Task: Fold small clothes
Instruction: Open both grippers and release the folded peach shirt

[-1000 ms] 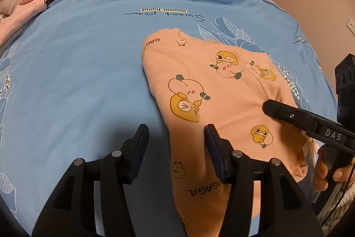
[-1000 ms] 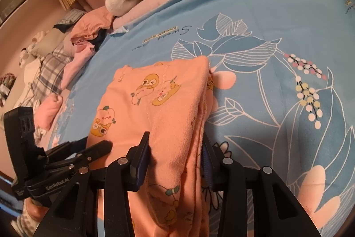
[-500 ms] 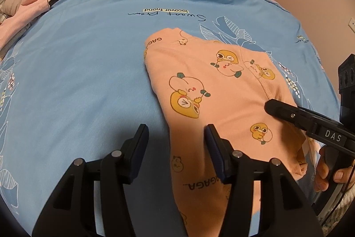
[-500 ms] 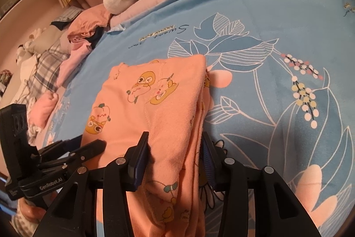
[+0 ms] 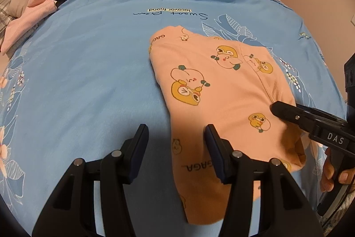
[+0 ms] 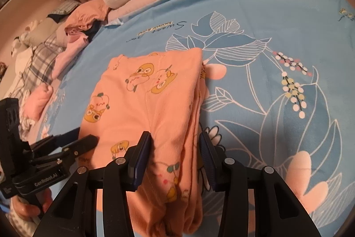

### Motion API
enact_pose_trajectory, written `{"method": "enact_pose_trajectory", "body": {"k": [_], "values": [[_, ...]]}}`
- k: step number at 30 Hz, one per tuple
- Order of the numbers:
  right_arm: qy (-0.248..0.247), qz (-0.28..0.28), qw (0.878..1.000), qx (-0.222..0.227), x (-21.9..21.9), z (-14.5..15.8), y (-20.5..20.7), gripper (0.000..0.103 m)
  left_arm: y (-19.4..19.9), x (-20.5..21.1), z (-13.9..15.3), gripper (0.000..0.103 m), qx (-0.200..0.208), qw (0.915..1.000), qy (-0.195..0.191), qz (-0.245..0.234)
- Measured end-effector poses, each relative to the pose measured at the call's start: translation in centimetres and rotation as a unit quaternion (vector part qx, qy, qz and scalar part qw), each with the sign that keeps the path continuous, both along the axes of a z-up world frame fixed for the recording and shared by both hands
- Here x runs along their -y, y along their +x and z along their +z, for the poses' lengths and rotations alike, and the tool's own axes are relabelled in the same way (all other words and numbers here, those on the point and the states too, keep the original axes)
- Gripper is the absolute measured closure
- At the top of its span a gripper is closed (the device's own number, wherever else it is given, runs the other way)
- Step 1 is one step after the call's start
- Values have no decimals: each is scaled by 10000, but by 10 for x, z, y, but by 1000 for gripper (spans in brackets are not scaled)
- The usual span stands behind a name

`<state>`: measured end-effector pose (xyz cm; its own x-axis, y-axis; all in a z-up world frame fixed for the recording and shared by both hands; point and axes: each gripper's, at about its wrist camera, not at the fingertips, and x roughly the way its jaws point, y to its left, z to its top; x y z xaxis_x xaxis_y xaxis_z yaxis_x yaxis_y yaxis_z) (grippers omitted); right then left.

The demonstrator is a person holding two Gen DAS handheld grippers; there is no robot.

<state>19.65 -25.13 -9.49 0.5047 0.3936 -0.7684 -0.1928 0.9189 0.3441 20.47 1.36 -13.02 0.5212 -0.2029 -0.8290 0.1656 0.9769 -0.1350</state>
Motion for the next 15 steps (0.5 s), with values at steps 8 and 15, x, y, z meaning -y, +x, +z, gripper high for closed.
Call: {"method": "enact_pose_trajectory", "body": {"k": [8, 15], "values": [[-193, -7, 9997, 169, 1, 15, -23, 59, -17, 4, 13, 49, 107, 9998, 158, 42], [-236, 2, 9991, 350, 2, 30, -42, 52, -34, 8, 30, 40, 265, 9995, 149, 79]]}}
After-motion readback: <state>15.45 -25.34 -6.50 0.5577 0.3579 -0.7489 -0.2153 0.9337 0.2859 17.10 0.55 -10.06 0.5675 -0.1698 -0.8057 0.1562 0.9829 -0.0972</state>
